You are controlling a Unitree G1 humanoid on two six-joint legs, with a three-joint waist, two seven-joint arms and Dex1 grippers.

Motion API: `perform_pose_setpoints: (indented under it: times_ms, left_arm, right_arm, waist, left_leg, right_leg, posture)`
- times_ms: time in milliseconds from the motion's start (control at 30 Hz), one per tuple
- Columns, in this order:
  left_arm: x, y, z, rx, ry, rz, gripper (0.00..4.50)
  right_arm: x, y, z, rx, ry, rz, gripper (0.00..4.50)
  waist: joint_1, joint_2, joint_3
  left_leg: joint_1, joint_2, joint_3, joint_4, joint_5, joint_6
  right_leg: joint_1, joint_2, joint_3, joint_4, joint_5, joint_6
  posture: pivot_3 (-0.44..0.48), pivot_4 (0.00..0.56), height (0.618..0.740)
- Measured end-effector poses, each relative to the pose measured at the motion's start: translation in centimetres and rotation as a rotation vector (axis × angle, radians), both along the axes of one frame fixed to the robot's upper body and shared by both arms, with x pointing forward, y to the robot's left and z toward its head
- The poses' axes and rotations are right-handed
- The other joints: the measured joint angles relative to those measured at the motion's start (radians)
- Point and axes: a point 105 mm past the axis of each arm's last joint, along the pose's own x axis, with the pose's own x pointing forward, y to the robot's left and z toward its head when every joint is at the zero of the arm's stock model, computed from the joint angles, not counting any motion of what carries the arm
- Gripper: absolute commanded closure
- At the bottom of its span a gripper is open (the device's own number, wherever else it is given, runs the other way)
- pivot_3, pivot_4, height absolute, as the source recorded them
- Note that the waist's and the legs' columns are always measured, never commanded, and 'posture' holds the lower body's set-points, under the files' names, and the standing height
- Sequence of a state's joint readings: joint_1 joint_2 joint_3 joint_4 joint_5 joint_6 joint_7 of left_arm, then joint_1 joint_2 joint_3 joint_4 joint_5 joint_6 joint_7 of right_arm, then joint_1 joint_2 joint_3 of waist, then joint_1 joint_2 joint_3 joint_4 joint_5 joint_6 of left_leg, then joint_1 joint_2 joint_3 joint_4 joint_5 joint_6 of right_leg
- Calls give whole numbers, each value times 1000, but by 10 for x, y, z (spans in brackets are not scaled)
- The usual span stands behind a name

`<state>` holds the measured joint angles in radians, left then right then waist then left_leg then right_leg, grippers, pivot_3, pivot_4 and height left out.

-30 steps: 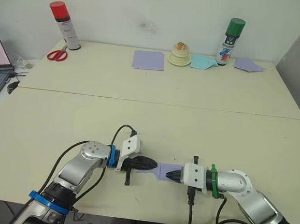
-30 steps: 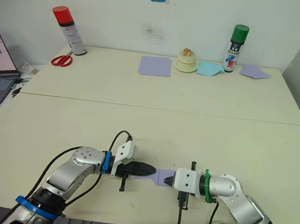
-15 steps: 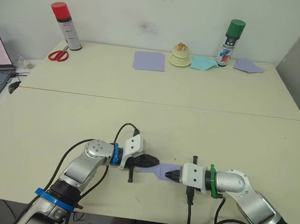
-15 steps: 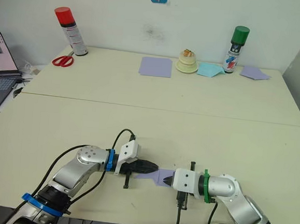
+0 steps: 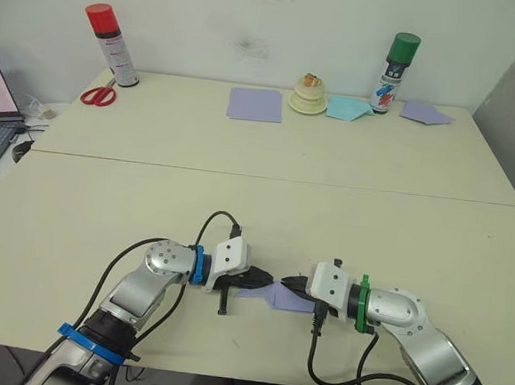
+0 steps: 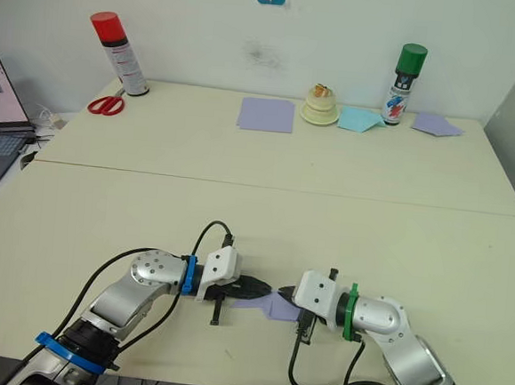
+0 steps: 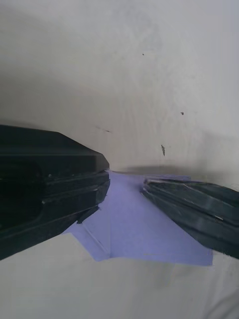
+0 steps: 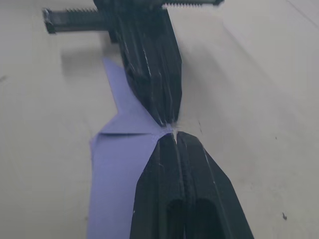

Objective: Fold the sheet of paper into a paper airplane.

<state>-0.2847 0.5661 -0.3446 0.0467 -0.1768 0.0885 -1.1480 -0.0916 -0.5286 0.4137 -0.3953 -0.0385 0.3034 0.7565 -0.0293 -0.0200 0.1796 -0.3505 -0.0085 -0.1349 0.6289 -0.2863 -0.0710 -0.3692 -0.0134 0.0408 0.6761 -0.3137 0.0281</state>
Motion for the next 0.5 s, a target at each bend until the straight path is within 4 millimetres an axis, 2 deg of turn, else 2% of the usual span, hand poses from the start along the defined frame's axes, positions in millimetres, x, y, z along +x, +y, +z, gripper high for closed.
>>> perform_pose_setpoints:
  times_ms: [267,500]
  left_arm:
    - [-1,0,-2,16,-24,-10,4500]
    - [0,2,-7,23,-26,-3,4500]
  right_arm:
    - [-3,-1,-7,-41,26,-39,4453]
    - [-4,-25,-14,-16,180,-190,4453]
  waist:
    - [0,1,-7]
    - [0,1,-22]
  left_leg:
    - [1,0,0,0,0,0]
    - [3,0,0,0,0,0]
  right_leg:
    - [1,0,0,0,0,0]
    - [3,0,0,0,0,0]
  posture:
    - [0,150,740]
    - [0,150,740]
